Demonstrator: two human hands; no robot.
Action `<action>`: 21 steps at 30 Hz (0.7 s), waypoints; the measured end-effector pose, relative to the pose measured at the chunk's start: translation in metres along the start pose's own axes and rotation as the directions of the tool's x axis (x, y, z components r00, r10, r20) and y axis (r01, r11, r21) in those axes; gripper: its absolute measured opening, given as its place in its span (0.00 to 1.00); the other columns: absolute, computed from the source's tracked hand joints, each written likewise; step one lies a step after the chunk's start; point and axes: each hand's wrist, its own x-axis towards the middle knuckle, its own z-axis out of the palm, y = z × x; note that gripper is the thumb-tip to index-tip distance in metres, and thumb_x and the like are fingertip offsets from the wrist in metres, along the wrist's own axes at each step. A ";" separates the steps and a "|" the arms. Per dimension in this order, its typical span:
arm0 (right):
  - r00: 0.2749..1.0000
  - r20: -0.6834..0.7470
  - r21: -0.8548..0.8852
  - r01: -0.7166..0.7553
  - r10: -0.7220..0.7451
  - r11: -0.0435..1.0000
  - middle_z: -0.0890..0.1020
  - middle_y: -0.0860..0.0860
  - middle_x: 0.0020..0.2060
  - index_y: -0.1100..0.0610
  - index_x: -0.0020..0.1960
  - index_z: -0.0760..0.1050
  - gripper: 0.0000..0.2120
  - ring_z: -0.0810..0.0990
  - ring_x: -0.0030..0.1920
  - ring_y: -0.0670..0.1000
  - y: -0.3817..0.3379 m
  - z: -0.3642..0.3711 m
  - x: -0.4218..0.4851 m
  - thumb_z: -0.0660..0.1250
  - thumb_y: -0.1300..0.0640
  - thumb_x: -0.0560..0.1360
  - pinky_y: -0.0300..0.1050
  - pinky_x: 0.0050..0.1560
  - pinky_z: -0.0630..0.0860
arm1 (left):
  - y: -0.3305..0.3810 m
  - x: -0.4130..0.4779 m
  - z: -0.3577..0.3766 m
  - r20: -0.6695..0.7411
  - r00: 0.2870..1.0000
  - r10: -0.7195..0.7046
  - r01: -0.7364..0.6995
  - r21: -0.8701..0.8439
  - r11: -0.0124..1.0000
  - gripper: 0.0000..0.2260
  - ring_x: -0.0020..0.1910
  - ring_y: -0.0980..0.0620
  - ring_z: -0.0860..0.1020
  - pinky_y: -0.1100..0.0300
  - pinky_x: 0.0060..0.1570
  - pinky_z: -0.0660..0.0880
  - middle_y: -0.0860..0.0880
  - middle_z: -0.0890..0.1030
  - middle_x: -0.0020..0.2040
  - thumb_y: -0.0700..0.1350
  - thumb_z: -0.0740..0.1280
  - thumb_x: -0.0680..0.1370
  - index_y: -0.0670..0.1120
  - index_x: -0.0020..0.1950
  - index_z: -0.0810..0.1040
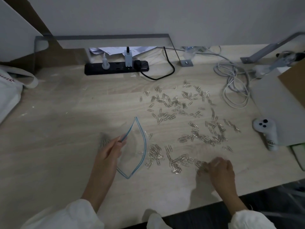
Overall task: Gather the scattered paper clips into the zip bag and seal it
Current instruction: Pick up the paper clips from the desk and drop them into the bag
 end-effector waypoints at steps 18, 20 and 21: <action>0.994 0.017 0.096 0.102 -0.104 0.990 0.68 0.57 0.61 0.57 0.63 0.67 0.25 0.67 0.59 0.58 -0.056 0.043 -0.034 0.67 0.49 0.70 0.46 0.53 0.68 | 0.000 0.000 -0.007 -0.037 0.999 0.003 -0.003 0.017 1.000 0.13 0.56 0.63 0.77 0.62 0.60 0.71 0.54 0.81 0.55 0.41 0.57 0.80 0.45 0.61 0.77; 0.981 0.088 -0.061 0.177 -0.172 0.982 0.67 0.56 0.61 0.59 0.65 0.62 0.28 0.64 0.59 0.57 -0.053 0.039 -0.037 0.67 0.48 0.71 0.48 0.57 0.67 | -0.002 0.000 -0.008 -0.039 0.999 0.002 -0.001 0.013 1.000 0.13 0.55 0.63 0.78 0.64 0.58 0.71 0.52 0.82 0.55 0.41 0.57 0.80 0.45 0.61 0.77; 0.971 0.118 -0.082 0.218 -0.208 0.972 0.66 0.55 0.61 0.60 0.65 0.61 0.28 0.64 0.60 0.57 -0.052 0.040 -0.039 0.67 0.50 0.72 0.49 0.59 0.68 | -0.002 0.000 -0.008 -0.040 0.999 0.001 0.000 0.012 1.000 0.13 0.55 0.63 0.78 0.64 0.58 0.71 0.52 0.82 0.54 0.41 0.57 0.80 0.46 0.60 0.77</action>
